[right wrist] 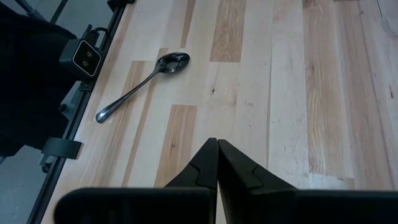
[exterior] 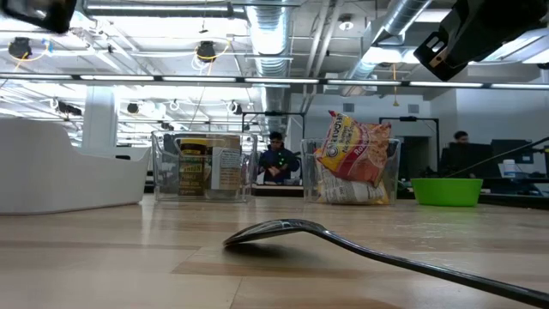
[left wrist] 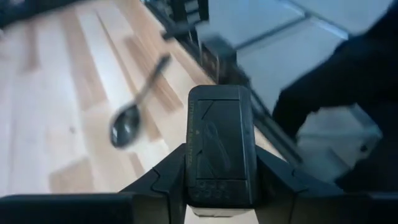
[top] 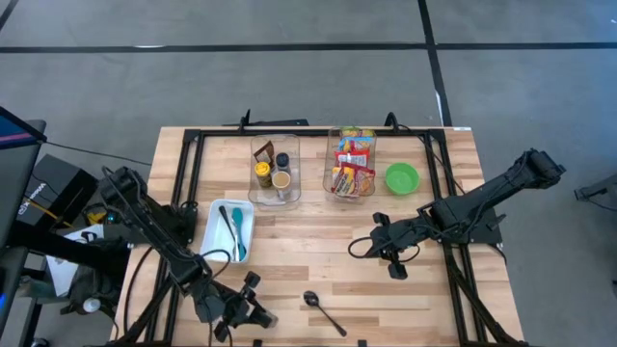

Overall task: Pick & Place Food Item
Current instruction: Put the black seasoning can into the left transparent bin

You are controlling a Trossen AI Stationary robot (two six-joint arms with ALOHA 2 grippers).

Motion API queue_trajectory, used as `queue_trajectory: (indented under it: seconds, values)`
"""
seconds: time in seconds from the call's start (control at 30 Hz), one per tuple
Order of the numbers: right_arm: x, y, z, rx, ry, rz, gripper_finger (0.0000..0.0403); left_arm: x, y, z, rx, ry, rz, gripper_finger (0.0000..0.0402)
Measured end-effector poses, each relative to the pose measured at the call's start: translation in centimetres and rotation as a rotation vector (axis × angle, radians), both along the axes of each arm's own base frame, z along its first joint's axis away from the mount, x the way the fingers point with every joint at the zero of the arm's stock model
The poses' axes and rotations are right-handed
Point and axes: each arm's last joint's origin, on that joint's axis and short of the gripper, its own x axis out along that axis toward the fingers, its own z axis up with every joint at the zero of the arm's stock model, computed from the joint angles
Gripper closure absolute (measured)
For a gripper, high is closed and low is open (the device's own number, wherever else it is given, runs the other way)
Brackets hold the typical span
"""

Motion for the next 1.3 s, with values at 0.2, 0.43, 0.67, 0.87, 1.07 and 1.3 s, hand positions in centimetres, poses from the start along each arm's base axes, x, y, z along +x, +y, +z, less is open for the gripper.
queue_trajectory:
  seconds: [0.2, 0.43, 0.67, 0.87, 1.07, 1.3]
  values:
    - [0.0, 0.0, 0.0, -0.001, 0.001, 0.0, 0.0403, 0.1, 2.1, 4.3, -0.115, -0.101, 0.052, 0.0269]
    - [0.0, 0.0, 0.0, 0.0, 0.0, 0.0, 0.0403, -0.1, 5.9, 9.1, -0.246, -0.22, 0.123, 0.0271]
    - [0.0, 0.0, 0.0, -0.001, 0.001, 0.0, 0.0403, -0.2, 9.4, 11.4, -0.227, -0.295, 0.168, 0.0269]
    - [0.0, 0.0, 0.0, 0.0, 0.0, 0.0, 0.0403, 0.5, 12.9, 11.7, -0.185, -0.289, 0.309, 0.0271]
    - [0.0, 0.0, 0.0, 0.0, 0.0, 0.0, 0.0403, 1.1, 17.0, 11.7, -0.105, -0.273, 0.475, 0.027]
    - [0.0, 0.0, 0.0, 0.0, 0.0, 0.0, 0.0403, 1.0, 21.5, 10.7, -0.012, -0.158, 0.675, 0.0269]
